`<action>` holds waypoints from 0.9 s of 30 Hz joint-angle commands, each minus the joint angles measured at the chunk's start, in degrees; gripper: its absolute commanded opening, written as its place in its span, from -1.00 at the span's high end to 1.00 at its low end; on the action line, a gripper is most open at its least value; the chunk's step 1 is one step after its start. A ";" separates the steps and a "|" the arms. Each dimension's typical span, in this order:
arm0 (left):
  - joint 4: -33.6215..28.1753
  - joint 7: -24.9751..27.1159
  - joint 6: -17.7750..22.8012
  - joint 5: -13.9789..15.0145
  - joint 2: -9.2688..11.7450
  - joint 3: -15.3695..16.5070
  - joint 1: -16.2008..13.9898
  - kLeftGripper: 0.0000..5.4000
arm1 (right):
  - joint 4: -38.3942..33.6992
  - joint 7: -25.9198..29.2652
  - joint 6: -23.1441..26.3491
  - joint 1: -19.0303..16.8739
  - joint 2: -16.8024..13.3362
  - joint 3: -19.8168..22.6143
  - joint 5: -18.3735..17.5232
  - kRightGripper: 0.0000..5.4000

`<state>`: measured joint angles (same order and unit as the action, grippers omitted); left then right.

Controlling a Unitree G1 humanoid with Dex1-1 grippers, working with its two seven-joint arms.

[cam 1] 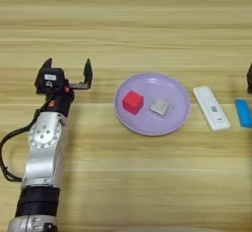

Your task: Move the objects on the table

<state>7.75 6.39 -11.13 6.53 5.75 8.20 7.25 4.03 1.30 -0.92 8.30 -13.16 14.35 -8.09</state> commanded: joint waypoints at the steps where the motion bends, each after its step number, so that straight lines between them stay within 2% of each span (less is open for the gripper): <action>1: 0.76 -0.84 -0.31 -0.78 0.39 0.32 -0.68 -1.00 | -5.47 0.85 -2.19 -3.72 1.26 -2.24 1.56 -1.00; 6: 1.48 -1.91 -0.56 -1.84 0.46 0.50 -0.66 -1.00 | -10.88 0.99 -3.30 -8.85 2.95 -4.01 2.18 -1.00; 10: 1.23 -2.15 -2.02 -3.40 -0.18 -0.85 -1.71 -1.00 | -11.93 1.38 -3.40 -10.14 3.62 -3.99 1.36 -1.00; 14: 2.46 -3.18 -2.00 -3.35 -0.15 -0.11 -1.35 -1.00 | -11.97 1.52 -5.53 -11.44 4.09 -4.70 2.68 -1.00; 18: 3.56 -3.85 -2.68 -3.24 0.34 0.61 -0.74 -1.00 | -8.86 1.48 -8.29 -11.50 5.14 -5.96 4.12 -1.00; 23: 0.23 -3.74 -2.88 -2.92 0.01 0.32 -2.00 -1.00 | -4.58 1.32 -13.25 -10.11 5.36 -4.98 4.14 -1.00; 27: 3.19 -4.79 -2.55 -3.99 0.01 0.17 -0.32 -1.00 | -1.91 1.32 -16.79 -9.08 5.65 -5.24 4.60 -1.00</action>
<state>9.29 2.29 -13.91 3.59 5.62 8.68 5.75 0.64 2.86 -16.29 -2.20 -7.96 9.10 -3.75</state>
